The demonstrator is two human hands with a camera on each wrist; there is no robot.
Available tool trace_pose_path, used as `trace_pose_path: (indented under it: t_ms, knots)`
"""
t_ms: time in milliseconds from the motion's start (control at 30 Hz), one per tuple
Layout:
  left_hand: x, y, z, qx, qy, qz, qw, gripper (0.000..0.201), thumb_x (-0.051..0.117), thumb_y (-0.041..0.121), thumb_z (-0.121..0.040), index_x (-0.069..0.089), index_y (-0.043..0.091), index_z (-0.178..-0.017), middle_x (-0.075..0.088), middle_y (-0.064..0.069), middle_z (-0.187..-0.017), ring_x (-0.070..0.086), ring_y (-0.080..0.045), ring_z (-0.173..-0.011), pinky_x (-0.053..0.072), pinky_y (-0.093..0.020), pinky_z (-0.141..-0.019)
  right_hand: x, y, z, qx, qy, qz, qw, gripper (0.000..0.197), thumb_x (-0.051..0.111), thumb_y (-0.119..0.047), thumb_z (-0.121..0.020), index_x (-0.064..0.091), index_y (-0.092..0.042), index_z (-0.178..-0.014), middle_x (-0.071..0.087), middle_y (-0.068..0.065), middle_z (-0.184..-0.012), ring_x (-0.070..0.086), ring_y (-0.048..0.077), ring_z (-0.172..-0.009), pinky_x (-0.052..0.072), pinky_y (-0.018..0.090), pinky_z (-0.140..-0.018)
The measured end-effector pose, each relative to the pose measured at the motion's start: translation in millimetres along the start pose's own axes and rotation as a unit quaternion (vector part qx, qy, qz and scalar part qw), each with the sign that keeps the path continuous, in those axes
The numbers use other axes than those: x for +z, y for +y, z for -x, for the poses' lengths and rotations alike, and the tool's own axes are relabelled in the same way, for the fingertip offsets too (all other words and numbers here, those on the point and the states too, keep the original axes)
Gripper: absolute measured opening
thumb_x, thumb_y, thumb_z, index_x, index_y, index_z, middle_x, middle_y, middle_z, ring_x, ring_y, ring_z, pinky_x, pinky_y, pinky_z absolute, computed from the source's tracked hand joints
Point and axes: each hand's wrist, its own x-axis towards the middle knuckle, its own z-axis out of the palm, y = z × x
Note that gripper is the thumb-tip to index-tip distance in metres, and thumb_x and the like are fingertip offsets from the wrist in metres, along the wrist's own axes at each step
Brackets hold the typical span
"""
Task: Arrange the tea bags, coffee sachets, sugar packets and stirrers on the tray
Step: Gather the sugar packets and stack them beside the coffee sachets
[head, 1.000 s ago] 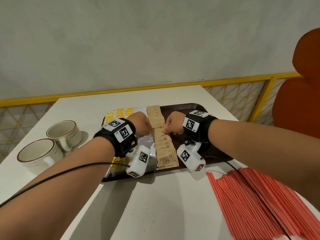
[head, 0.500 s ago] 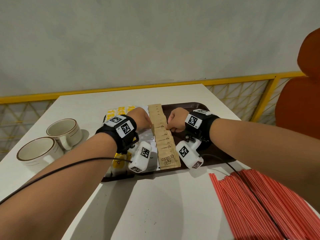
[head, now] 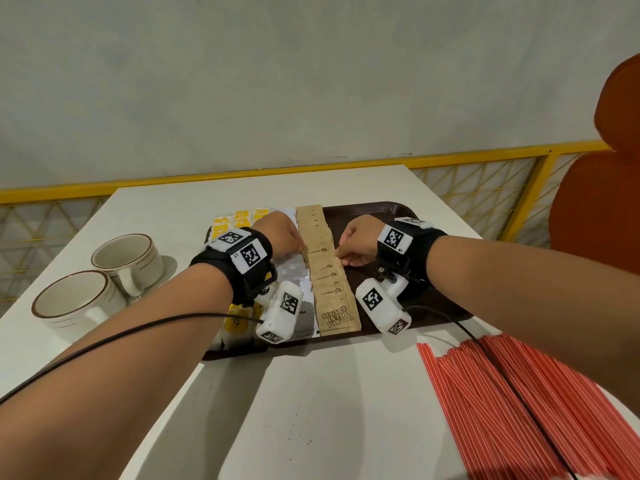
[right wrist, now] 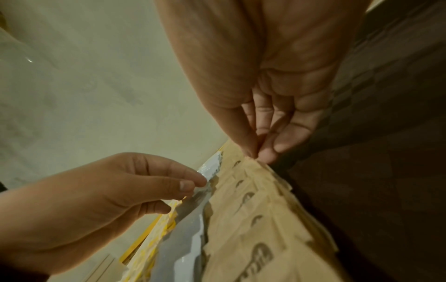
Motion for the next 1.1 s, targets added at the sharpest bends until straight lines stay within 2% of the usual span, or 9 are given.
trace_pose_path:
  t_ms: [67,167,233,300,433,567,700,833,1100]
  knots:
    - [-0.2,0.0,-0.7,0.004,-0.002,-0.003,1.0,0.015,0.064,0.011,-0.085,0.076,0.01,-0.095,0.071,-0.004,-0.095,0.062,-0.017,-0.087,0.053,-0.031,-0.083,-0.3,0.9,1.2,0.001,0.012,-0.009,1.0,0.01,0.061,-0.002,-0.089,0.056,-0.003,-0.081,0.063,0.015,-0.079,0.059,0.016,-0.064,0.052,0.027,-0.068]
    - [0.8,1.1,-2.6,0.009,-0.006,-0.023,1.0,0.011,0.068,0.017,-0.084,0.076,0.012,-0.091,0.071,-0.003,-0.095,0.063,-0.017,-0.089,0.051,-0.029,-0.079,-0.8,2.8,3.6,-0.013,0.016,0.003,1.0,0.017,0.069,-0.009,-0.086,0.056,-0.006,-0.075,0.065,0.012,-0.077,0.062,0.02,-0.072,0.055,0.034,-0.081]
    - [2.1,3.0,-3.4,0.007,-0.01,-0.035,0.999,0.009,0.07,0.02,-0.083,0.074,0.014,-0.088,0.071,-0.002,-0.093,0.063,-0.018,-0.089,0.051,-0.028,-0.076,0.0,2.8,7.7,-0.016,0.01,0.022,1.0,0.017,0.072,-0.011,-0.083,0.057,-0.009,-0.075,0.069,0.014,-0.084,0.064,0.021,-0.079,0.054,0.036,-0.087]
    - [4.3,5.3,-3.7,0.011,-0.02,-0.061,0.998,0.012,0.071,0.023,-0.082,0.075,0.013,-0.088,0.071,-0.002,-0.092,0.064,-0.019,-0.089,0.051,-0.029,-0.074,1.2,3.5,9.7,-0.019,0.012,0.031,0.999,0.016,0.073,-0.009,-0.082,0.058,-0.009,-0.075,0.07,0.015,-0.089,0.064,0.02,-0.08,0.055,0.034,-0.085]
    - [9.0,11.8,-4.4,0.032,-0.039,-0.099,0.994,0.016,0.075,0.026,-0.079,0.076,0.013,-0.089,0.072,-0.002,-0.091,0.065,-0.019,-0.089,0.054,-0.032,-0.08,2.1,4.7,10.8,-0.025,0.012,0.022,0.999,0.017,0.07,-0.004,-0.083,0.057,-0.008,-0.073,0.067,0.013,-0.081,0.064,0.019,-0.075,0.055,0.027,-0.071]
    - [12.2,19.9,-6.5,0.046,-0.049,-0.14,0.988,0.016,0.075,0.025,-0.077,0.076,0.013,-0.087,0.072,-0.001,-0.091,0.065,-0.018,-0.088,0.055,-0.033,-0.08,1.8,5.4,11.9,-0.017,0.011,0.003,1.0,0.017,0.067,0.001,-0.084,0.056,-0.006,-0.072,0.063,0.013,-0.075,0.063,0.022,-0.075,0.055,0.03,-0.074]
    - [12.7,23.7,-8.6,0.041,-0.058,-0.169,0.983,0.016,0.076,0.026,-0.075,0.075,0.015,-0.086,0.072,-0.001,-0.09,0.066,-0.02,-0.088,0.056,-0.036,-0.082,1.5,3.2,16.0,0.001,-0.012,-0.003,1.0,0.021,0.06,0.004,-0.088,0.053,-0.004,-0.071,0.06,0.014,-0.074,0.06,0.023,-0.077,0.053,0.034,-0.084]
    - [14.5,26.9,-9.3,0.043,-0.057,-0.183,0.98,0.021,0.072,0.03,-0.079,0.075,0.013,-0.091,0.072,-0.003,-0.095,0.066,-0.022,-0.091,0.056,-0.036,-0.084,0.0,0.7,19.6,0.02,-0.043,-0.011,0.999,0.023,0.052,0.005,-0.093,0.048,-0.004,-0.072,0.056,0.013,-0.073,0.055,0.018,-0.068,0.05,0.031,-0.071]
    - [15.8,26.1,-11.2,0.024,-0.061,-0.162,0.985,0.023,0.073,0.03,-0.078,0.073,0.011,-0.092,0.071,-0.005,-0.095,0.066,-0.022,-0.091,0.056,-0.037,-0.084,-4.1,12.9,13.8,-0.005,-0.014,-0.044,0.999,0.019,0.064,0.005,-0.085,0.053,-0.006,-0.074,0.06,0.012,-0.068,0.061,0.021,-0.067,0.054,0.032,-0.073]
